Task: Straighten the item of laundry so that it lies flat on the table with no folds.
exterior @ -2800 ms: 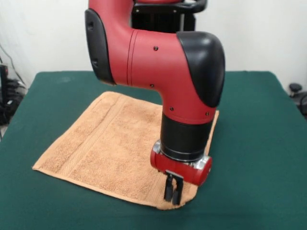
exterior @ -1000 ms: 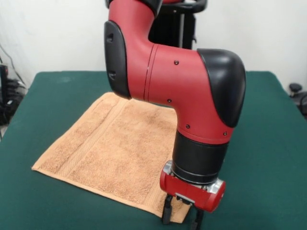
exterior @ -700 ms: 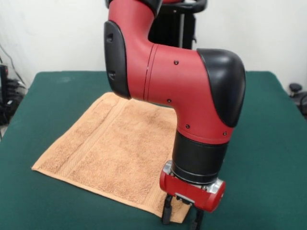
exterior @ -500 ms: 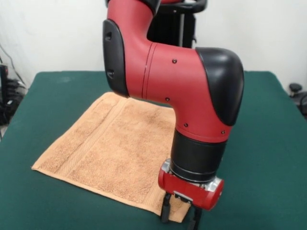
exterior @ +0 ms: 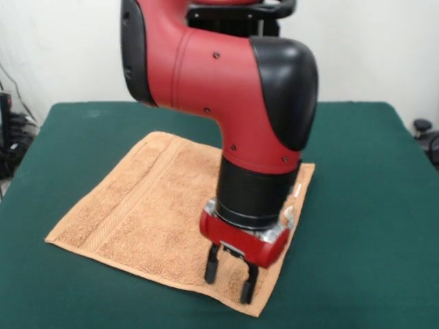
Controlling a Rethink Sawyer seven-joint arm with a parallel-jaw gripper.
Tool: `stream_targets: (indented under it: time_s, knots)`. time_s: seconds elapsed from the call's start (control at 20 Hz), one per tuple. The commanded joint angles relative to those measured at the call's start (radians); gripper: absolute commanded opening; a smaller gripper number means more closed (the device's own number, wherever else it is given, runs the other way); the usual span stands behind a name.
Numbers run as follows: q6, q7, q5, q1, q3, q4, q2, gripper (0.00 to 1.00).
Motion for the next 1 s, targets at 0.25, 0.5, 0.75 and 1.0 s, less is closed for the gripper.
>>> stream_targets:
  time_s: [0.25,0.5,0.75,1.0]
  knots:
    - [0.108,0.055,0.002,-0.003,0.123,0.12,-0.024,1.0]
    - [0.129,0.061,0.003,-0.001,0.117,0.089,-0.011,1.0]
    - [0.141,0.049,-0.008,-0.005,0.105,0.101,-0.038,1.0]
    - [0.19,0.009,-0.017,-0.024,0.108,0.154,-0.114,1.0]
